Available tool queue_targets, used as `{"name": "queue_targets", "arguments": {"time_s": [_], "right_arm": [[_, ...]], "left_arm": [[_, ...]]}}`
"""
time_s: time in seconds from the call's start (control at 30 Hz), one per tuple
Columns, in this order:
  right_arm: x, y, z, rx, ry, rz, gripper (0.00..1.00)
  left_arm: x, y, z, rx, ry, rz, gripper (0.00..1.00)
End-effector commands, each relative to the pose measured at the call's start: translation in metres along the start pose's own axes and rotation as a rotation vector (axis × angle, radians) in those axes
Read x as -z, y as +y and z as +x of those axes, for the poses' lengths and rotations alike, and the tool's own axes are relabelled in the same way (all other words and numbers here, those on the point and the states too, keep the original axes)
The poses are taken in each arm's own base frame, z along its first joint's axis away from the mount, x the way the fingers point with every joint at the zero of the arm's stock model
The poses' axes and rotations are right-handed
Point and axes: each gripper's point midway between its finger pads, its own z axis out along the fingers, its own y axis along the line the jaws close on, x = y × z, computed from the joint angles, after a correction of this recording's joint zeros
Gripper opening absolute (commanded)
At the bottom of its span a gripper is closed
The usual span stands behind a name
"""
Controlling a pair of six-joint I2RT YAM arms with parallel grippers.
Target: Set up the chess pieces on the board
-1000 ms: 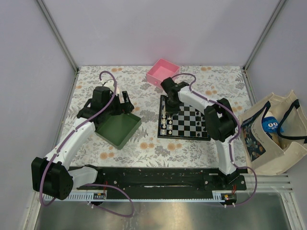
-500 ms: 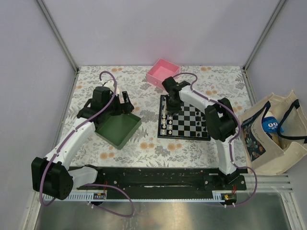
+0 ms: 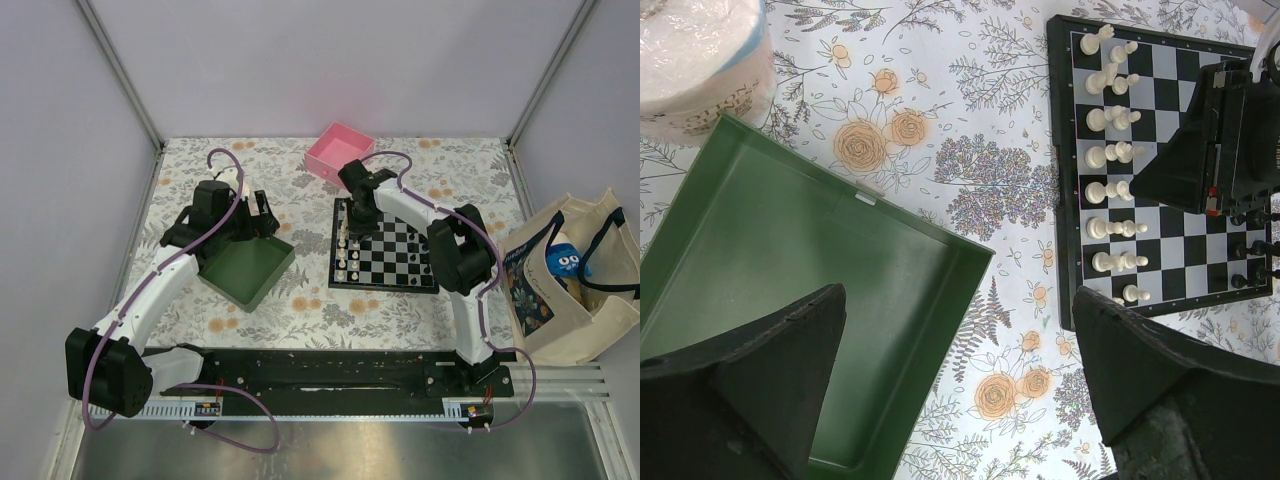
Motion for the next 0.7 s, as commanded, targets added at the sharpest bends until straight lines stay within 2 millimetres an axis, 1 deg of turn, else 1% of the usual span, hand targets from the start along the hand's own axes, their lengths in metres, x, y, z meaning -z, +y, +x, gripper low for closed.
{"name": "queue_targets", "arguments": {"time_s": [0.0,0.1,0.17,0.23,0.37,0.47,0.53,0.67], "right_arm": [[0.012,0.002,-0.010,0.003,-0.027,-0.019,0.23],[0.012,0.005,-0.009,0.002,-0.020,-0.031,0.23],[0.013,0.005,-0.008,0.000,-0.020,-0.034,0.28],[0.016,0.006,-0.010,0.003,-0.027,-0.041,0.29],[0.024,0.008,-0.015,0.006,-0.048,-0.055,0.34],[0.039,0.009,-0.021,0.003,-0.081,-0.071,0.36],[0.054,0.008,-0.026,-0.004,-0.115,-0.085,0.36],[0.081,-0.008,-0.033,-0.039,-0.177,-0.097,0.38]], "left_arm": [[0.000,-0.004,-0.010,-0.011,-0.039,0.010,0.99],[0.000,-0.005,-0.010,-0.010,-0.038,0.017,0.99],[0.000,-0.005,-0.011,-0.009,-0.039,0.014,0.99],[0.000,-0.005,-0.010,-0.010,-0.040,0.014,0.99],[0.000,-0.004,-0.011,-0.009,-0.041,0.012,0.99],[0.001,-0.004,-0.012,-0.011,-0.045,0.012,0.99],[0.002,-0.004,-0.012,-0.013,-0.047,0.009,0.99],[0.001,-0.003,-0.013,-0.010,-0.051,0.004,0.99]]}}
